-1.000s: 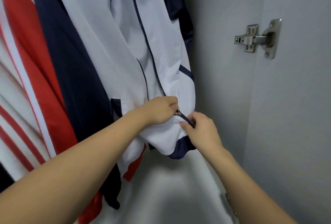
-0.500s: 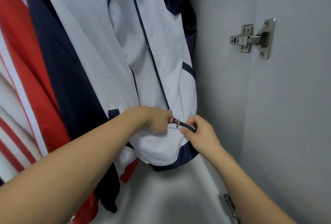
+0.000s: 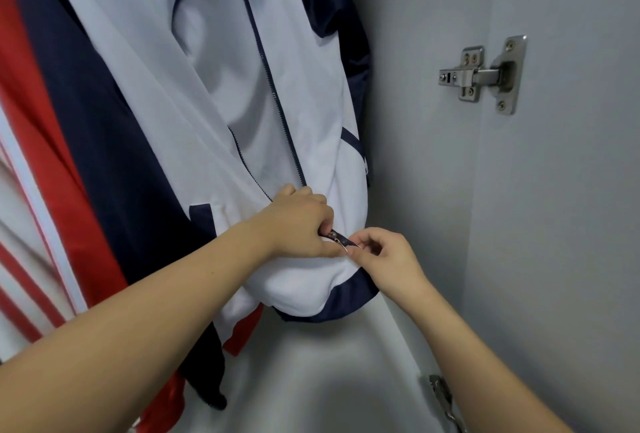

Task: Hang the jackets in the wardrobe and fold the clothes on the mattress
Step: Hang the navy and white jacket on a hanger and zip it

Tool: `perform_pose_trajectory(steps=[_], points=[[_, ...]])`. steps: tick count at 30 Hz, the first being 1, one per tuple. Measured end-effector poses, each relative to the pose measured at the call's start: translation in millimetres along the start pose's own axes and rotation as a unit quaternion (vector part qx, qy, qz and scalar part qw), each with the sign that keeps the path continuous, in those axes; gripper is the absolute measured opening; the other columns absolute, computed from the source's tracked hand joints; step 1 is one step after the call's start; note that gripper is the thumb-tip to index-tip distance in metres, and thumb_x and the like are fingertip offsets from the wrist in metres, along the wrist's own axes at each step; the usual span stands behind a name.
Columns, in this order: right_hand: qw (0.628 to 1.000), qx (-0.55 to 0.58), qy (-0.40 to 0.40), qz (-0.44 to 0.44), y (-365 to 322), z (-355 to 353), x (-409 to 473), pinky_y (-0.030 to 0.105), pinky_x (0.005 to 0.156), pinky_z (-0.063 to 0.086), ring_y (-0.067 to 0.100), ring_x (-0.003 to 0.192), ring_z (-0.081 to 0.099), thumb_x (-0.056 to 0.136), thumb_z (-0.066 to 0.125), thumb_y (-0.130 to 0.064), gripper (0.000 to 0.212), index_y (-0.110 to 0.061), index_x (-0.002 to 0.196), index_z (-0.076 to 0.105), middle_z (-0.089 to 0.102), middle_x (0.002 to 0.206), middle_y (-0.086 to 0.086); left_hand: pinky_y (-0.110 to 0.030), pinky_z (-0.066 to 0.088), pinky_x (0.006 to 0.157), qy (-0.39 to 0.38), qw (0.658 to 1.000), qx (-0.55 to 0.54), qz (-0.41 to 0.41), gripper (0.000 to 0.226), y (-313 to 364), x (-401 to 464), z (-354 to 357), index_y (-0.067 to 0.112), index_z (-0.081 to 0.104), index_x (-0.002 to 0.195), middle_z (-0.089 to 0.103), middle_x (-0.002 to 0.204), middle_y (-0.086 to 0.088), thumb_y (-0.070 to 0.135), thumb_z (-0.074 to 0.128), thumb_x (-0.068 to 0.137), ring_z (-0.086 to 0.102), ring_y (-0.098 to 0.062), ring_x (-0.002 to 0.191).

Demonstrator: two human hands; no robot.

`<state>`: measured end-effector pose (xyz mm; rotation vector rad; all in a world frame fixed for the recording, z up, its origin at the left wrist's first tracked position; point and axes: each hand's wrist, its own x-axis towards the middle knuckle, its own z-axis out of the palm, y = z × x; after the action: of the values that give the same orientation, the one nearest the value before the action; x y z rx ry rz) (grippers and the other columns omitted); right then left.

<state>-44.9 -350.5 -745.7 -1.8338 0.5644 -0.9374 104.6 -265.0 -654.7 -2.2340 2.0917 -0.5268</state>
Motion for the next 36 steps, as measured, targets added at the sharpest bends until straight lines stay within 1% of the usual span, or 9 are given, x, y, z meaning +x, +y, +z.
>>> perform_pose_trajectory(steps=[4, 7, 10, 13, 16, 20, 26, 31, 36], points=[[0.999, 0.051, -0.003, 0.014, 0.1, 1.1, -0.2, 0.017, 0.066, 0.045, 0.009, 0.069, 0.055, 0.084, 0.073, -0.009, 0.009, -0.017, 0.081, 0.075, 0.069, 0.082, 0.008, -0.032, 0.028, 0.079, 0.016, 0.999, 0.042, 0.027, 0.046, 1.0, -4.1, 5.6, 0.024, 0.061, 0.085, 0.051, 0.086, 0.008, 0.069, 0.048, 0.081, 0.051, -0.016, 0.089], [0.997, 0.077, -0.013, 0.017, -0.1, -0.6, 0.4, 0.021, 0.077, 0.051, 0.011, 0.080, 0.065, 0.086, 0.072, -0.006, 0.012, -0.017, 0.087, 0.077, 0.073, 0.087, 0.002, -0.032, 0.031, 0.076, 0.028, 0.995, 0.072, 0.063, 0.054, 2.2, -9.1, 8.8, 0.022, 0.061, 0.091, 0.055, 0.089, 0.004, 0.063, 0.026, 0.085, 0.057, -0.019, 0.084], [0.996, 0.081, -0.022, 0.025, 0.7, -3.5, 1.8, 0.029, 0.085, 0.054, 0.018, 0.090, 0.069, 0.087, 0.069, -0.005, 0.012, -0.011, 0.093, 0.077, 0.074, 0.091, 0.002, -0.034, 0.037, 0.079, -0.011, 0.996, 0.046, 0.072, 0.039, 0.6, -11.4, 9.4, 0.018, 0.061, 0.106, 0.057, 0.098, 0.000, 0.046, 0.034, 0.102, 0.058, -0.023, 0.087], [0.996, 0.081, -0.027, 0.031, 1.1, -3.4, 1.9, 0.036, 0.087, 0.055, 0.023, 0.092, 0.069, 0.088, 0.068, -0.004, 0.013, -0.011, 0.093, 0.077, 0.074, 0.092, 0.005, -0.032, 0.034, 0.072, -0.027, 0.998, 0.018, 0.060, 0.034, -1.5, -9.9, 11.3, 0.015, 0.060, 0.109, 0.055, 0.101, -0.001, 0.037, 0.035, 0.104, 0.058, -0.026, 0.090], [0.995, 0.091, -0.029, 0.032, 0.6, -3.7, 1.0, 0.038, 0.089, 0.055, 0.024, 0.093, 0.069, 0.088, 0.066, -0.004, 0.014, -0.012, 0.093, 0.077, 0.074, 0.092, 0.005, -0.035, 0.042, 0.074, -0.028, 0.998, -0.027, 0.048, 0.030, -4.6, -10.2, 14.7, 0.015, 0.059, 0.107, 0.054, 0.101, 0.000, 0.035, 0.036, 0.103, 0.058, -0.025, 0.090], [0.993, 0.105, -0.036, 0.039, -1.3, -4.5, 1.7, 0.040, 0.091, 0.055, 0.023, 0.094, 0.070, 0.089, 0.065, -0.004, 0.014, -0.011, 0.095, 0.077, 0.075, 0.092, 0.004, -0.042, 0.049, 0.074, 0.035, 0.995, -0.074, 0.056, 0.031, -8.1, -13.6, 20.0, 0.017, 0.062, 0.104, 0.057, 0.098, 0.003, 0.033, 0.036, 0.096, 0.059, -0.022, 0.086], [0.992, 0.111, -0.047, 0.041, -3.1, -5.0, 0.5, 0.040, 0.088, 0.054, 0.027, 0.094, 0.069, 0.090, 0.064, -0.004, 0.016, -0.012, 0.093, 0.077, 0.075, 0.091, 0.006, -0.039, 0.048, 0.052, 0.101, 0.992, 0.017, 0.080, 0.042, -1.7, -18.2, 22.5, 0.014, 0.066, 0.093, 0.059, 0.084, -0.002, 0.035, 0.030, 0.087, 0.058, -0.030, 0.060], [0.993, 0.097, -0.046, 0.041, -0.3, -6.3, 3.6, 0.041, 0.085, 0.053, 0.029, 0.089, 0.067, 0.091, 0.064, -0.006, 0.015, -0.014, 0.090, 0.077, 0.074, 0.091, 0.010, -0.041, 0.050, 0.066, 0.133, 0.984, -0.122, -0.005, 0.021, 10.6, -14.1, 14.4, 0.009, 0.065, 0.089, 0.067, 0.079, -0.003, 0.023, 0.049, 0.089, 0.060, -0.026, 0.071], [0.998, 0.025, -0.020, 0.057, 9.2, -6.9, 7.0, 0.027, 0.069, 0.050, 0.011, 0.069, 0.060, 0.090, 0.065, -0.008, 0.011, -0.012, 0.085, 0.074, 0.069, 0.076, 0.003, -0.042, 0.042, 0.061, 0.172, 0.974, -0.064, -0.133, 0.011, -2.0, 6.5, -13.2, 0.007, 0.045, 0.083, 0.056, 0.078, -0.013, 0.014, 0.048, 0.091, 0.055, -0.037, 0.072]])
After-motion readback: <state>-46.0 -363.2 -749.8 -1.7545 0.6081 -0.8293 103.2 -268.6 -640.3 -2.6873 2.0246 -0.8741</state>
